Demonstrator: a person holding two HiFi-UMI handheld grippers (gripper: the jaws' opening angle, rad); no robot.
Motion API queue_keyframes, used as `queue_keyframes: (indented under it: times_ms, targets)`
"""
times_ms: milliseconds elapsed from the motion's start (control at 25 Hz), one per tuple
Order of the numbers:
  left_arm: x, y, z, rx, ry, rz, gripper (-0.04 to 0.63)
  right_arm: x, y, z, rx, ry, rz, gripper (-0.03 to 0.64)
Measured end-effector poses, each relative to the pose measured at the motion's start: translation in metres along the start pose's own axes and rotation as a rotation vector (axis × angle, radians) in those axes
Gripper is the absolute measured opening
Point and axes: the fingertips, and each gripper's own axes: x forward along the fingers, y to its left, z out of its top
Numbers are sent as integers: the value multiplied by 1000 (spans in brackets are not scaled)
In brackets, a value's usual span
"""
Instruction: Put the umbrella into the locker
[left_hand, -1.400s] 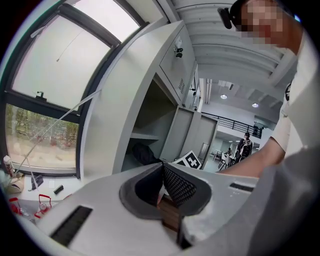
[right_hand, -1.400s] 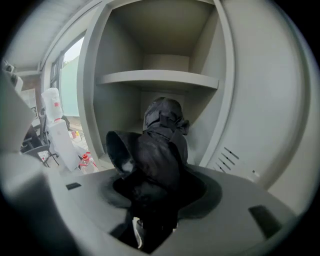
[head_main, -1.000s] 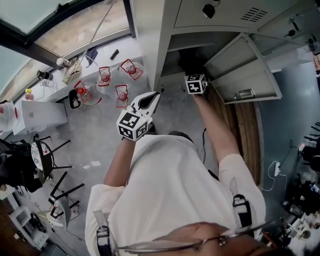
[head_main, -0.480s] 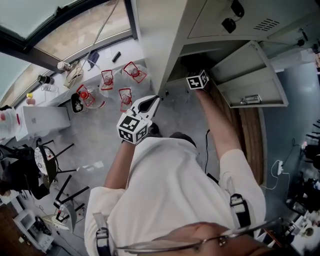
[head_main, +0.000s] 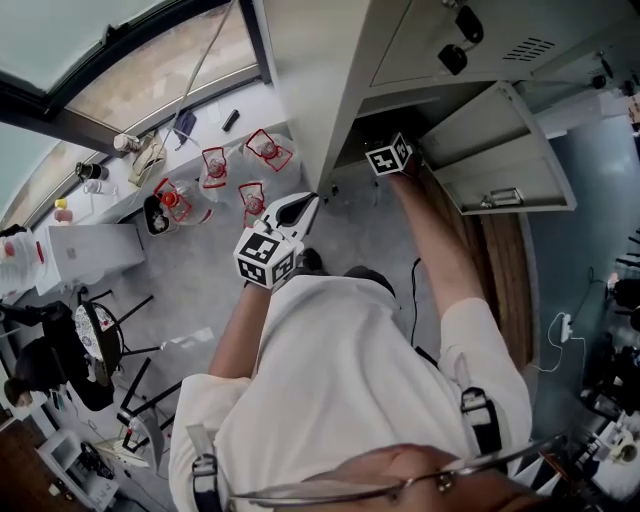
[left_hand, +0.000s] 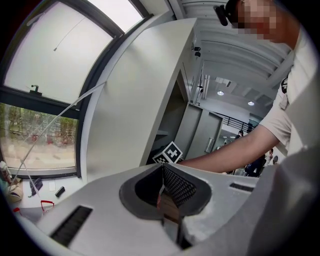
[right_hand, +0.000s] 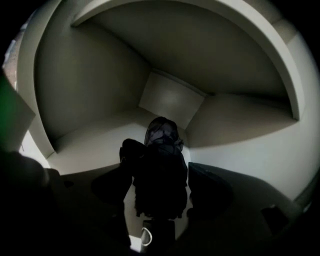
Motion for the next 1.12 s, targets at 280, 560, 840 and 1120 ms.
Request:
queue_keyframes:
  times_ms: [280,560,840,1120]
  targets:
    - [5,-3,3,7,-4,-30,5,-23,6,-9,47,-49,21,359]
    - [10,-7,1,10,-3,-50,6,-50,9,-16,56,-78,40,359]
    - [15,-14,-1,28,-5,-65,6,-76,13,-21,67,-97,67,344]
    - [22,-27,-1,29,-13,-71,6,-108,11,-21,84,-143,78,307]
